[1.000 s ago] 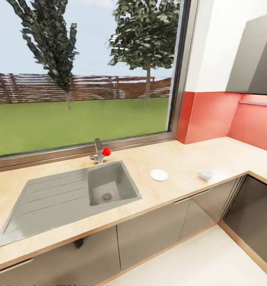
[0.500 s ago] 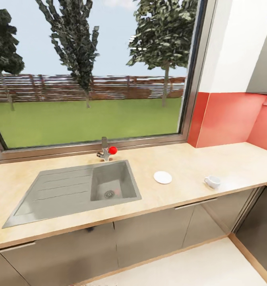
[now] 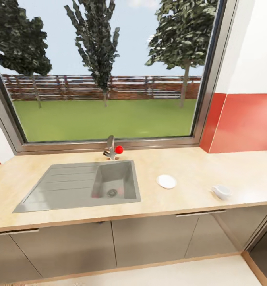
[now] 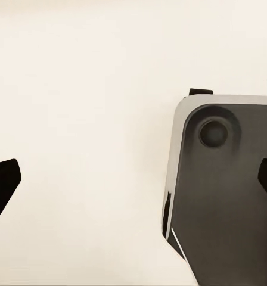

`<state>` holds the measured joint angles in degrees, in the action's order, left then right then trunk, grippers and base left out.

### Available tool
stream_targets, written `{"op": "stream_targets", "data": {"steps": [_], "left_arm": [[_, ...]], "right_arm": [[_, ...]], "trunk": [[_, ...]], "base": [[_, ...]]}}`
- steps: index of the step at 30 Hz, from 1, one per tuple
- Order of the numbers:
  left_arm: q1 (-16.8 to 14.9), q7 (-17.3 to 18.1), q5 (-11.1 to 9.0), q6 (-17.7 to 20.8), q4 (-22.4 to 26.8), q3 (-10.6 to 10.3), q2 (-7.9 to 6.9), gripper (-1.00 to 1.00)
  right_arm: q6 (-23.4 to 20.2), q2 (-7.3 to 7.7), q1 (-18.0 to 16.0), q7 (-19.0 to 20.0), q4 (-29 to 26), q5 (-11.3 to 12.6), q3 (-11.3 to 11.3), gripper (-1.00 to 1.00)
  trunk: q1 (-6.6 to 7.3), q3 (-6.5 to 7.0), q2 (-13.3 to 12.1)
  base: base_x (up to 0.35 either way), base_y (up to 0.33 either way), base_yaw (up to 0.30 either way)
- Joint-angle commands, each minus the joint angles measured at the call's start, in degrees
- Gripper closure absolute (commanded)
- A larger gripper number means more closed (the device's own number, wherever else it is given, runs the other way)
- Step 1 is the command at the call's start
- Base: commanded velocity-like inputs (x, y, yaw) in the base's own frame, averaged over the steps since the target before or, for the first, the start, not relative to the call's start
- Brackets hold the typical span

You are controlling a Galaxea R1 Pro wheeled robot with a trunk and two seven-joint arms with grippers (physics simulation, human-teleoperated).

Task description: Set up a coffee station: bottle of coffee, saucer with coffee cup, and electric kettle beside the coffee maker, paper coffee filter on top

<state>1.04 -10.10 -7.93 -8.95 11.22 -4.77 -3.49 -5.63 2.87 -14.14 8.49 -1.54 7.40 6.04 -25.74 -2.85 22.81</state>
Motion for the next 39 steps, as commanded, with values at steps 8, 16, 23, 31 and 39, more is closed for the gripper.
{"op": "stream_targets", "data": {"steps": [8, 16, 23, 31, 39], "left_arm": [[0.02, -0.27, -0.68, -0.06, 0.12, -0.48, -0.03, -1.0], [0.02, -0.12, -0.39, -0.01, 0.19, -0.87, -0.03, -1.0], [0.02, -0.1, -0.36, -0.01, 0.12, -0.94, -0.35, -1.0], [-0.56, -0.04, 0.1, -0.09, 0.94, -1.09, -0.53, -1.0], [-5.65, -0.04, 0.26, -3.67, 7.45, -1.14, -0.69, -1.0]], "right_arm": [[-0.34, 0.03, -0.01, 0.06, -0.13, 0.59, 0.52, -1.0], [-0.45, -0.16, -0.01, 0.12, -0.38, 0.51, 0.79, -1.0], [-0.37, -0.36, -0.01, 0.04, -0.46, 0.51, 0.77, -1.0], [0.3, -0.29, -0.01, 0.04, -0.8, 0.53, 0.75, -1.0], [8.5, -0.36, -0.01, 0.02, -10.51, 0.54, 0.71, -1.0]], "trunk": [[-0.04, -0.11, 0.11], [-0.04, -0.11, 0.11], [-0.04, -0.11, 0.11], [-0.04, -0.11, 0.11], [-0.04, -0.11, 0.11]], "base": [[0.035, -0.309, 0.098], [-0.18, -0.222, 0.003], [-0.239, -0.086, 0.0], [-0.034, -0.01, 0.0], [-0.002, -0.001, 0.0]]}}
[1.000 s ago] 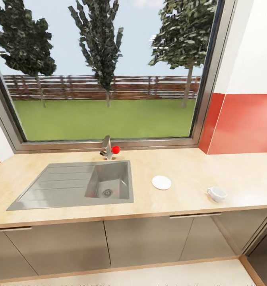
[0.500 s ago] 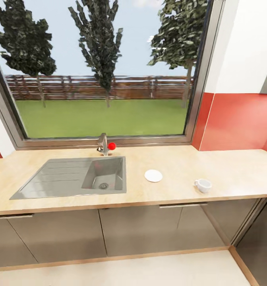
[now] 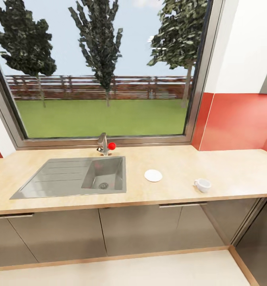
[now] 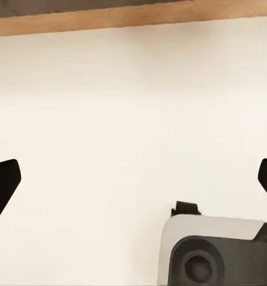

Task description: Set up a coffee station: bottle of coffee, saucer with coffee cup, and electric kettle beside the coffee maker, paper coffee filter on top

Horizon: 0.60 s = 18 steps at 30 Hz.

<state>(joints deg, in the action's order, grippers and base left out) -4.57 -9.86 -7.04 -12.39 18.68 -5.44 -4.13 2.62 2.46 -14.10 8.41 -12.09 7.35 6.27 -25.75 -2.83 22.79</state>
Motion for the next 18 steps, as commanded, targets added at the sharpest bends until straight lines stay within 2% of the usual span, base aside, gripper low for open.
{"op": "stream_targets", "data": {"steps": [1, 5, 7, 8, 9, 11, 13, 15, 16, 18], "left_arm": [[-0.7, -0.3, -0.65, -2.45, 1.84, -0.43, -0.09, -1.0], [-2.2, -0.33, -0.84, -8.97, 7.5, -0.33, -0.03, -1.0], [-4.35, -0.39, -1.29, -12.01, 13.09, -0.05, 0.46, -1.0], [-5.42, -0.4, -1.39, -12.37, 14.94, 0.0, 0.6, -1.0], [-9.48, -0.15, -2.03, -12.32, 20.23, 0.06, 1.48, -1.0], [-11.69, -0.07, -2.77, -12.15, 21.85, 0.07, 2.0, -1.0], [-15.13, -0.02, -4.39, -11.77, 22.88, 0.07, 2.41, -1.0], [-19.06, 0.06, -7.15, -10.03, 23.32, 0.06, 2.4, -1.0], [-25.42, 0.34, -12.73, -1.6, 24.21, -0.16, 2.15, -1.0], [-27.94, 0.44, -13.93, 3.03, 24.72, -0.22, 2.1, -1.0]], "right_arm": [[2.32, 0.03, -0.05, 0.09, -1.62, 0.63, 0.45, -1.0], [9.22, -0.36, -0.05, 0.11, -7.19, 0.82, 0.41, -1.0], [14.44, -1.83, -0.05, 0.11, -12.75, 0.89, 0.31, -1.0], [15.35, -2.37, -0.08, 0.11, -14.73, 0.9, 0.28, -1.0], [16.59, -3.62, -0.12, 0.11, -22.26, 0.96, 0.29, -1.0], [16.78, -3.98, -0.11, 0.12, -25.65, 0.98, 0.26, -1.0], [16.9, -4.43, -0.13, 0.12, -29.39, 0.99, 0.24, -1.0], [16.95, -4.67, -0.38, 0.12, -32.36, 1.04, 0.24, -1.0], [16.69, -4.8, -2.02, 0.12, -37.29, 1.09, 0.16, -1.0], [16.12, -4.82, -3.4, 0.12, -38.95, 1.09, 0.15, -1.0]], "trunk": [[-0.03, -0.14, 0.12], [-0.03, -0.14, 0.12], [-0.03, -0.14, 0.12], [-0.03, -0.14, 0.12], [-0.03, -0.14, 0.12], [-0.03, -0.14, 0.12], [-0.03, -0.14, 0.12], [-0.03, -0.14, 0.12], [-0.03, -0.14, 0.12], [-0.03, -0.14, 0.12]], "base": [[0.0, 0.0, 0.0], [0.0, 0.0, 0.0], [0.0, 0.0, 0.0], [0.0, 0.0, 0.0], [0.0, 0.0, 0.0], [0.0, 0.0, 0.0], [0.0, 0.0, 0.0], [0.0, 0.0, 0.0], [0.0, 0.0, 0.0], [0.0, 0.0, 0.0]]}}
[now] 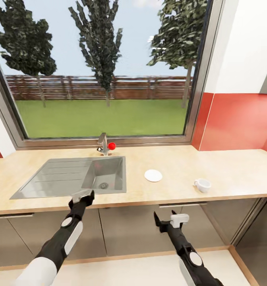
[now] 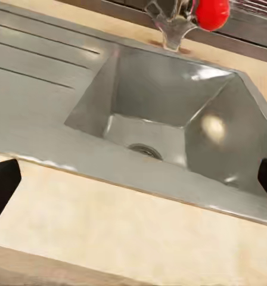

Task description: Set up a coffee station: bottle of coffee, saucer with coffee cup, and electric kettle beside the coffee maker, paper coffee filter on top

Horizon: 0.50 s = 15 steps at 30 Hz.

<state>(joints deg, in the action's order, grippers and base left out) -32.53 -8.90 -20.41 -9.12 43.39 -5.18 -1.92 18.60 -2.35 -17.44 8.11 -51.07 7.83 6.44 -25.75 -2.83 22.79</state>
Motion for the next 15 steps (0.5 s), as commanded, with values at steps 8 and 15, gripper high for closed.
{"op": "stream_targets", "data": {"steps": [8, 15], "left_arm": [[-13.24, 1.48, -2.17, 22.9, 0.99, -0.42, 0.28, -1.0], [-23.13, 6.5, -4.31, 39.85, -0.97, -0.21, 0.0, -1.0]], "right_arm": [[-14.94, -0.01, -11.08, 0.39, -1.82, 2.13, -0.25, -1.0], [-31.5, -0.02, -20.75, -5.07, -1.81, 3.09, -0.29, -1.0]], "trunk": [[-0.04, -0.14, 0.13], [-0.04, -0.14, 0.13]], "base": [[0.0, 0.0, 0.0], [0.0, 0.0, 0.0]]}}
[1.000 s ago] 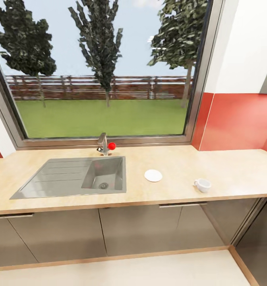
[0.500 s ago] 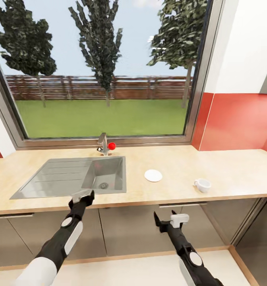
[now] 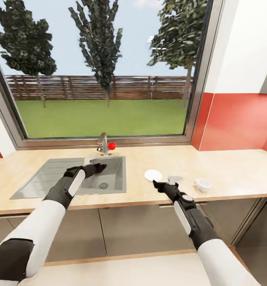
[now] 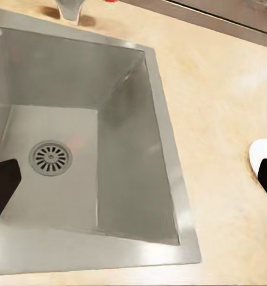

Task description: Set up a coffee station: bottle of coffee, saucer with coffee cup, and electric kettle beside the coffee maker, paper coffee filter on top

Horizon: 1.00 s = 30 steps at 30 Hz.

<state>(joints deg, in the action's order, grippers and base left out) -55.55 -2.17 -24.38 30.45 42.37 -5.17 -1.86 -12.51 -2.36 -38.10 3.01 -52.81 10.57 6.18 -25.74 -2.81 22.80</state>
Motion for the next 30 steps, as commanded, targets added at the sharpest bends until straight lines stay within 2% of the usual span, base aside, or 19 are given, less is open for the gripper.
{"op": "stream_targets", "data": {"steps": [1, 3, 5, 6, 7, 11, 15, 21, 24, 30], "left_arm": [[-2.13, -0.11, -0.5, 3.2, -1.29, -0.18, 0.14, -1.0], [-5.08, -0.03, -0.97, 6.23, -4.43, -0.14, 0.22, -1.0], [-8.85, 0.03, -2.92, 7.98, -9.74, -0.12, 0.29, -1.0], [-15.27, 0.28, -6.28, 8.72, -20.25, -0.12, 0.42, -1.0], [-16.1, 0.33, -6.57, 8.76, -21.56, -0.09, 0.46, -1.0], [-16.88, 0.35, -7.07, 8.82, -23.26, 0.06, 0.72, -1.0], [-16.56, 0.44, -7.76, 8.83, -22.97, 0.16, 1.05, -1.0], [-18.06, -0.75, -5.7, 9.85, -21.88, -1.11, -0.82, -1.0], [-17.09, -0.45, -4.69, 9.88, -20.92, -1.57, -0.93, -1.0], [-15.14, -0.3, -4.45, 9.89, -20.61, -1.59, -0.6, -1.0]], "right_arm": [[-3.45, -0.01, -1.59, -1.41, 0.0, 0.37, -0.03, -1.0], [-6.75, 0.01, -2.98, -2.83, 0.1, 0.4, -0.06, -1.0], [-10.11, 0.05, -3.77, -3.54, 0.14, 0.41, -0.8, -1.0], [-17.36, 0.04, -6.07, -3.84, 0.5, 0.36, -5.22, -1.0], [-18.68, 0.05, -6.4, -3.84, 0.53, 0.38, -5.91, -1.0], [-20.59, 0.03, -6.87, -3.6, 0.51, 0.48, -6.83, -1.0], [-21.13, -0.01, -6.99, -3.46, 0.52, 0.51, -6.97, -1.0], [-21.74, -1.71, -8.94, -4.42, -1.43, 0.61, -7.14, -1.0], [-22.08, -2.68, -9.34, -4.42, -2.11, 0.65, -7.15, -1.0], [-22.57, -2.91, -9.28, -4.46, -2.12, 0.61, -7.15, -1.0]], "trunk": [[-0.04, -0.15, 0.12], [-0.04, -0.15, 0.12], [-0.04, -0.15, 0.12], [-0.04, -0.15, 0.12], [-0.04, -0.15, 0.12], [-0.04, -0.15, 0.12], [-0.04, -0.15, 0.12], [-0.04, -0.15, 0.12], [-0.04, -0.15, 0.12], [-0.04, -0.15, 0.12]], "base": [[0.0, 0.0, 0.0], [0.0, 0.0, 0.0], [0.0, 0.0, 0.0], [0.0, 0.0, 0.0], [0.0, 0.0, 0.0], [0.0, 0.0, 0.0], [0.0, 0.0, 0.0], [0.087, -0.04, 0.0], [0.232, -0.135, 0.0], [0.279, -0.2, 0.0]]}}
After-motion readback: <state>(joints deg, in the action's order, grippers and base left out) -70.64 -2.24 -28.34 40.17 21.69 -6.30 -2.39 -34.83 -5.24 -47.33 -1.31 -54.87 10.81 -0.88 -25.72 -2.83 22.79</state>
